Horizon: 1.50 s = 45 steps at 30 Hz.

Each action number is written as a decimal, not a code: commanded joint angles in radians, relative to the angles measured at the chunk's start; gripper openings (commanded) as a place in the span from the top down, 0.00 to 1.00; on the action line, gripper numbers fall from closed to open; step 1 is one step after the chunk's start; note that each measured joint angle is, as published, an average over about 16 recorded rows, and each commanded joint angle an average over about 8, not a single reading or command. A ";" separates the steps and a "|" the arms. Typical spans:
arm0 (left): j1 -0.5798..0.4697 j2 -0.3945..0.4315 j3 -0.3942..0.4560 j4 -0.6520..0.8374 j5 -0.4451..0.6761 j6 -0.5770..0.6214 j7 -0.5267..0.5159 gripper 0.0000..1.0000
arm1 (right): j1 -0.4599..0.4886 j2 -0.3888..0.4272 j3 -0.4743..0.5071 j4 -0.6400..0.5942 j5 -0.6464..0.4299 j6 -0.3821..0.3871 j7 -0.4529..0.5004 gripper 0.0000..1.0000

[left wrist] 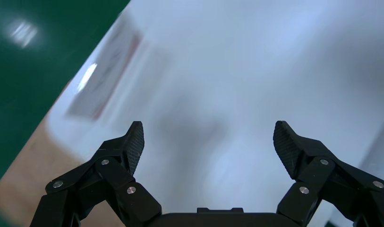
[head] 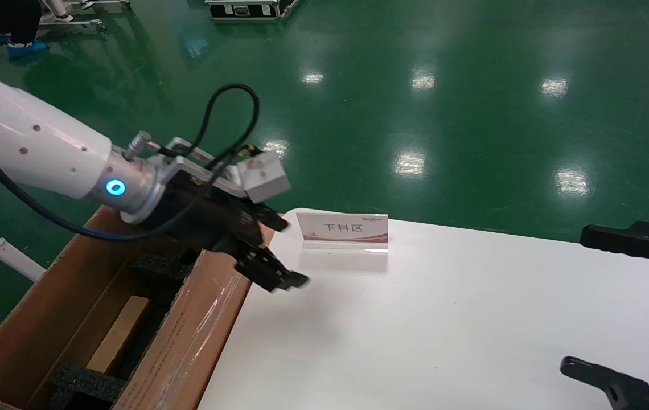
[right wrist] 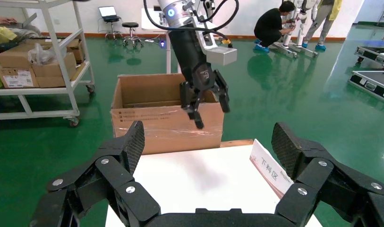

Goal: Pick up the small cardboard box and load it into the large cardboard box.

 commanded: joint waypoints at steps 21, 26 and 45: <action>0.568 0.023 -0.729 0.025 -0.305 0.180 0.408 0.00 | -0.002 -0.002 0.006 0.002 -0.005 -0.002 0.004 0.00; 0.697 0.029 -0.894 0.030 -0.374 0.221 0.501 0.00 | -0.002 -0.003 0.008 0.003 -0.006 -0.003 0.005 0.00; 0.897 0.037 -1.152 0.039 -0.477 0.282 0.644 0.00 | -0.004 -0.005 0.013 0.005 -0.009 -0.005 0.008 0.00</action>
